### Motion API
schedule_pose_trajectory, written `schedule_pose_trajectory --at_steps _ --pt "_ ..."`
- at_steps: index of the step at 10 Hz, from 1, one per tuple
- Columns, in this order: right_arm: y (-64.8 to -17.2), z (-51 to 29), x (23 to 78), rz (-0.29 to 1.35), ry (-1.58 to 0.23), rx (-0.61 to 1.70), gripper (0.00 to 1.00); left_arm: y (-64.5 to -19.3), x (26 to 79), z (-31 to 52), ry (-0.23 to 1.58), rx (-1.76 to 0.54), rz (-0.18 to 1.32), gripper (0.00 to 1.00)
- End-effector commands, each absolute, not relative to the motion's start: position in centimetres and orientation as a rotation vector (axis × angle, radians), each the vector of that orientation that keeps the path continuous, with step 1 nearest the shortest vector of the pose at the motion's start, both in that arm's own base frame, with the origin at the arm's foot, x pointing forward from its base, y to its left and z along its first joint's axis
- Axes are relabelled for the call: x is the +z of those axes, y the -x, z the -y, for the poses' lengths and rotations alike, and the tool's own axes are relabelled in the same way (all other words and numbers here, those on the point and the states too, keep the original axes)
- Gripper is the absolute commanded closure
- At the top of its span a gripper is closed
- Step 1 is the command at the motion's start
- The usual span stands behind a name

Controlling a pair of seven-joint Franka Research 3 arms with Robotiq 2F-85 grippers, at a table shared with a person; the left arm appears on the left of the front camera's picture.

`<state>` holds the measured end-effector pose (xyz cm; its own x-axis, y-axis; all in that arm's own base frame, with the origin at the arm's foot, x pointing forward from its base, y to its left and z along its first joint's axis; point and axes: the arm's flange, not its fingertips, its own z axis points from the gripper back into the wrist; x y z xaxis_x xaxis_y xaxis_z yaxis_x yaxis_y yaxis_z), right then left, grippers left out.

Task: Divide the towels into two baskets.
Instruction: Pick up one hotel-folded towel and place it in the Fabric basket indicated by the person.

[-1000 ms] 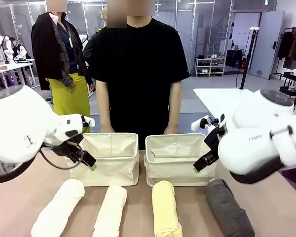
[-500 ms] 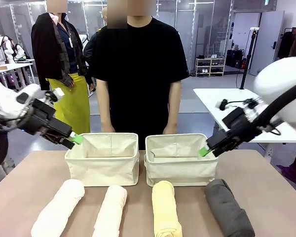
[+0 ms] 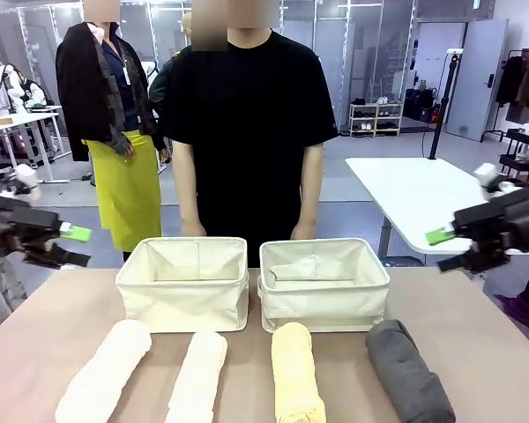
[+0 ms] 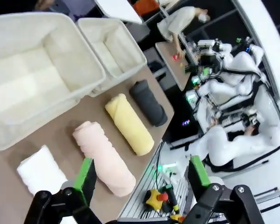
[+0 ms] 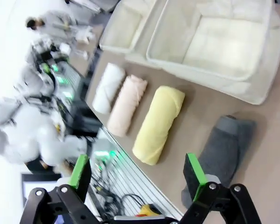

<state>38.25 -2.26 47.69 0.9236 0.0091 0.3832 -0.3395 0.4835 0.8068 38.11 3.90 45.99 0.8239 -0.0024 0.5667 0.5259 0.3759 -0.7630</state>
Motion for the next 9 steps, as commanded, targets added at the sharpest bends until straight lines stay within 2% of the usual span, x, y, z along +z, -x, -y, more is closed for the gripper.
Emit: schedule_pose_trajectory --at_steps 1,6,9 --pt "-35.9 5.6 47.4 0.429 -1.114 0.098 0.0 -36.3 46.0 -6.6 1.177 -0.306 0.592 0.0" --pt "-30.3 21.2 45.2 0.675 -1.178 -0.297 0.0 -30.1 45.9 -17.9 1.14 -0.041 0.778 0.0" --pt "-26.8 26.2 45.2 0.79 -1.172 -0.422 0.0 -27.6 45.3 -20.8 1.093 0.07 0.818 0.0"
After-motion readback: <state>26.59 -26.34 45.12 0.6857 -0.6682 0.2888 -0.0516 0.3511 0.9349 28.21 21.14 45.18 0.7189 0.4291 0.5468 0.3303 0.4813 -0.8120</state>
